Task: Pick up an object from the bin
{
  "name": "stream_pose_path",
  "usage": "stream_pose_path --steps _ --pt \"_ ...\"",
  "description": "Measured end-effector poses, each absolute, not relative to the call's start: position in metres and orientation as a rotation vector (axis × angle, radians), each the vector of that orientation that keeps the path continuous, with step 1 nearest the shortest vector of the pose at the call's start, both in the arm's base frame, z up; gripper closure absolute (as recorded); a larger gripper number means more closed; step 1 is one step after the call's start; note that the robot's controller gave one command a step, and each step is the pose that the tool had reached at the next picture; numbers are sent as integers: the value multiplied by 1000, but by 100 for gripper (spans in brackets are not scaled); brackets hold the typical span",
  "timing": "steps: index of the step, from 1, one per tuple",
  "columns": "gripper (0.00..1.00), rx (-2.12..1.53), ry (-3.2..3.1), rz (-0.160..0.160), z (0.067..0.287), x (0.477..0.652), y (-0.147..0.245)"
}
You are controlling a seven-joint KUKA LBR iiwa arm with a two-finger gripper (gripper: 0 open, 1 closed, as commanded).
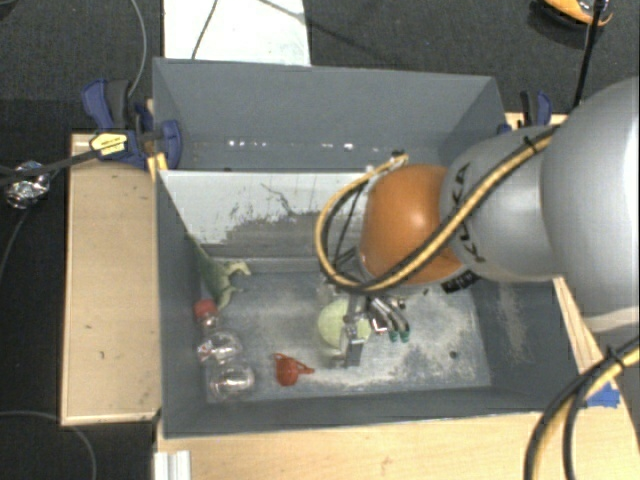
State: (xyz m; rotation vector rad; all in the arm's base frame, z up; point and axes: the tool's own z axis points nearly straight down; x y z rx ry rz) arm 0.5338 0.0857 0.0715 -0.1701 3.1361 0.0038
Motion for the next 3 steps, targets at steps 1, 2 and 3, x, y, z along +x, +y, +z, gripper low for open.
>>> stream_pose_path --steps 1,2,3 --pt "0 -217 3129 3 72 526 89" --pt "0 -68 3134 7 78 529 64" --pt "100 -102 3128 4 78 535 5"
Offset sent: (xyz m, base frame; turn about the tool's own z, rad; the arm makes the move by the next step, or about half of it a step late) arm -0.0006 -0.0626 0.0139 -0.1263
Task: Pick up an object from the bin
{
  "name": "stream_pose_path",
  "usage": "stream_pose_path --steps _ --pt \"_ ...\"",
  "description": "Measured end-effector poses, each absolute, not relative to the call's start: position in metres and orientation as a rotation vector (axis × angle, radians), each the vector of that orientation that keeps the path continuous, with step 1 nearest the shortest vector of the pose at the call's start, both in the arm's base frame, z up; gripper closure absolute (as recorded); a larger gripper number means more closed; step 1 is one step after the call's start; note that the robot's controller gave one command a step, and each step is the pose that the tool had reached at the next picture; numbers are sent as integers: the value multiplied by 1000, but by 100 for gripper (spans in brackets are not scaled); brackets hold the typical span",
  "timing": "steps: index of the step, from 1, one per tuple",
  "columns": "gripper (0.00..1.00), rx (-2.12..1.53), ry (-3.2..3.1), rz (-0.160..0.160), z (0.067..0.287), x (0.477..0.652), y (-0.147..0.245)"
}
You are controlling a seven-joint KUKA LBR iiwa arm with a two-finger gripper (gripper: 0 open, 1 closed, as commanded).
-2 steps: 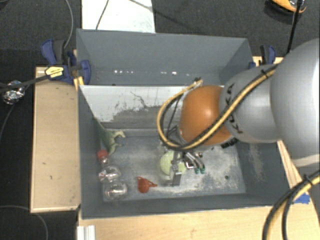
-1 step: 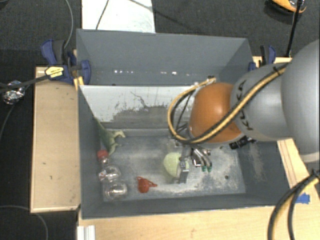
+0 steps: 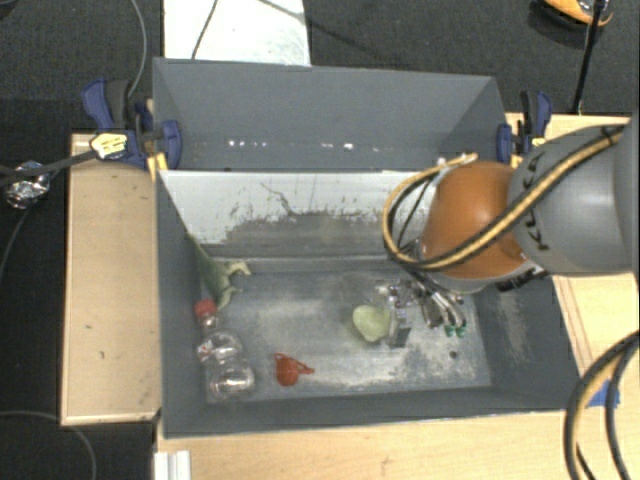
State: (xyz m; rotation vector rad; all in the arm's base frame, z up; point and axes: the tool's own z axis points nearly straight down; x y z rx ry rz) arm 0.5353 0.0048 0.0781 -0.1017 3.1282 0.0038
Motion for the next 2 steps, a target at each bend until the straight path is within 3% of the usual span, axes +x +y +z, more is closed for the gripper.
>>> stream_pose_path --steps 2 --pt "100 -169 3124 6 77 539 0"
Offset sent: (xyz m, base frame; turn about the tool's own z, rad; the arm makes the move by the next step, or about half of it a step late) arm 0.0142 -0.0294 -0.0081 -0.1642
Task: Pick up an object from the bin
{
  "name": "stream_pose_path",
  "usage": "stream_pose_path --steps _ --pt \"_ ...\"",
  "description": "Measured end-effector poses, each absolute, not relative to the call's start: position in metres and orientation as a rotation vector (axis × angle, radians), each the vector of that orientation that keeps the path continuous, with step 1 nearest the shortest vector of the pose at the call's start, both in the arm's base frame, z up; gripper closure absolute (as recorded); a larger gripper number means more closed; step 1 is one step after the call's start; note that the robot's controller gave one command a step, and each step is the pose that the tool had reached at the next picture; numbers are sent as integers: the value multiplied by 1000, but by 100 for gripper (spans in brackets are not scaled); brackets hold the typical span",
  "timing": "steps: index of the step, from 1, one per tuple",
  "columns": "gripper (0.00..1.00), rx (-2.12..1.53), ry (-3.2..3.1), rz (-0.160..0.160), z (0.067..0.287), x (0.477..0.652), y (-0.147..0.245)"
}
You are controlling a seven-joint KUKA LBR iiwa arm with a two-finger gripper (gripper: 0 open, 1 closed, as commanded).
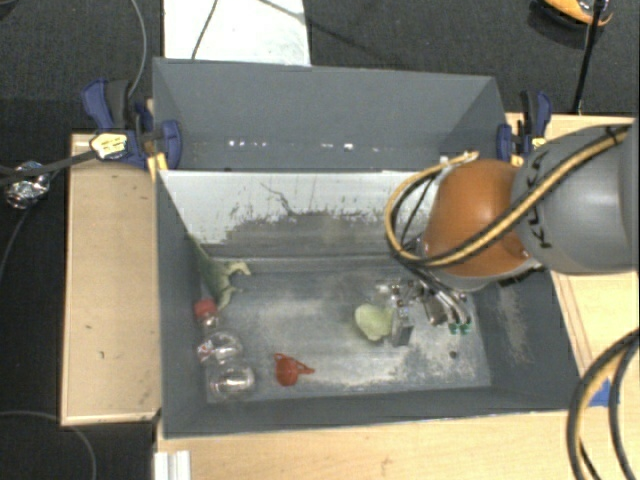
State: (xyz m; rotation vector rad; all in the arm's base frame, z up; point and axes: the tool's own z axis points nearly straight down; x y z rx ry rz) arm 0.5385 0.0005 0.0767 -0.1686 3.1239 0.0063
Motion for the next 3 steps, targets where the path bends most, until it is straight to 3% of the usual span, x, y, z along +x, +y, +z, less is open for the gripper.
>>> stream_pose_path --steps 2,3 --pt "100 -154 3125 7 75 507 -25" --pt "100 -204 3105 3 246 512 -25"
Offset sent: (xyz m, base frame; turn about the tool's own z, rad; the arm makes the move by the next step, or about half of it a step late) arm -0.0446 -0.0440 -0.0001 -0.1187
